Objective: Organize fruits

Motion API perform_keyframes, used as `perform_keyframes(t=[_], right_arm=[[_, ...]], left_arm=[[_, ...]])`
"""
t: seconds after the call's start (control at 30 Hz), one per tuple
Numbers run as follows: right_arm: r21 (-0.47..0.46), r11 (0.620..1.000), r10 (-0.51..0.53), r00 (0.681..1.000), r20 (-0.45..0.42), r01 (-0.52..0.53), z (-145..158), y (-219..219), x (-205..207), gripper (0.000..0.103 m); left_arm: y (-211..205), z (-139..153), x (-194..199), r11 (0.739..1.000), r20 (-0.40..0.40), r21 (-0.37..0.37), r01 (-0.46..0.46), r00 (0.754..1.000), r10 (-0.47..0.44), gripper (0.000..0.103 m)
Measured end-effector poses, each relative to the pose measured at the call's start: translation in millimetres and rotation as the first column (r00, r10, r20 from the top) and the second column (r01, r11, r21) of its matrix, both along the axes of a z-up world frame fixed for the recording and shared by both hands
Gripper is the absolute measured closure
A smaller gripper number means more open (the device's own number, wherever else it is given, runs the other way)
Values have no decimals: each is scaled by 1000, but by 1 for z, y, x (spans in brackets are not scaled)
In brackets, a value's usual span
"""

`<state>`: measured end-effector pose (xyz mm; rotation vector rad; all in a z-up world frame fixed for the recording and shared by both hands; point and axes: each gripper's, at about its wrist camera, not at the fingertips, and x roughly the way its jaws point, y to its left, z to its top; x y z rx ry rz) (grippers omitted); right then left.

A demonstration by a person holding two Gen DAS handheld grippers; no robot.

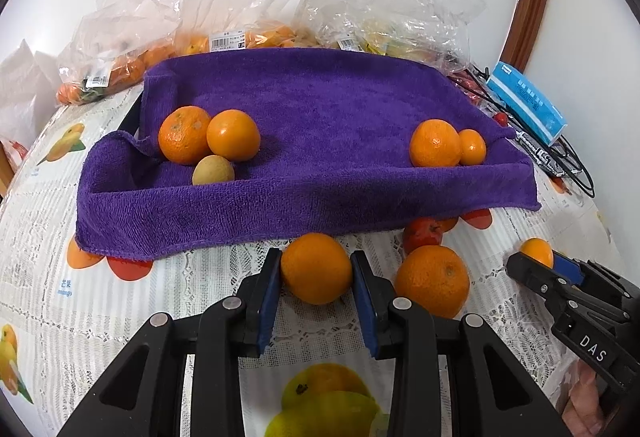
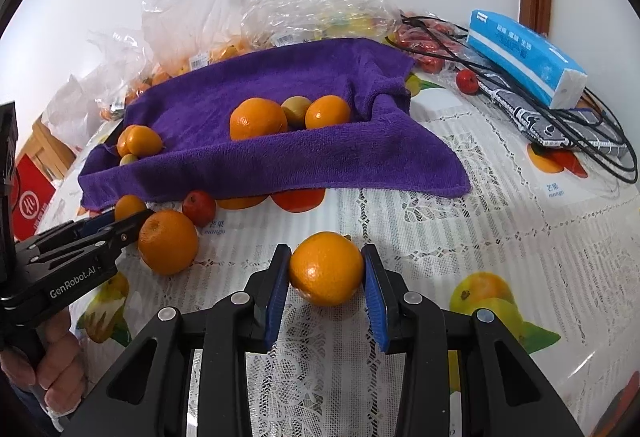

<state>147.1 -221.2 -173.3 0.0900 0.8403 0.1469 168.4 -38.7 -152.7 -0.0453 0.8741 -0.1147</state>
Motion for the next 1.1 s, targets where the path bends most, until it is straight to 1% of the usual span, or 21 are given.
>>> perform_keyframes(t=[0.17,0.33,0.43,0.53,0.6,0.7,0.9,1.1], right_arm=[[0,1000,3,1000,3,-3,0,0,0,66],[-38,999,4,1000,8,-3,0,4,-1,67],[-25,1000,1,1000,9,-1,0,2,-1,67],[-2,1000,4,1000,12,-4,1,-1,-1,68],[20,1000,13,1000,19,-14,1,-3,-2,68],[42,999,19,999,39,-20,4,-5,-5,68],[48,998,31,997,70,-35,9,-2,-10,68],[72,996,40,994,99,-47,13,-5,-15,68]], left_arm=[[2,0,-1,1000,2,-17,2,1000,-2,71],[2,0,-1,1000,3,-15,10,1000,-10,71],[4,0,-2,999,5,-35,10,1000,-10,71],[9,3,-5,994,22,-109,26,999,-24,71],[11,4,-7,991,38,-127,29,999,-24,71],[11,5,-8,985,43,-169,45,998,-38,71],[6,8,-13,983,78,-169,68,995,-55,71],[11,14,-21,983,107,-171,60,993,-42,71]])
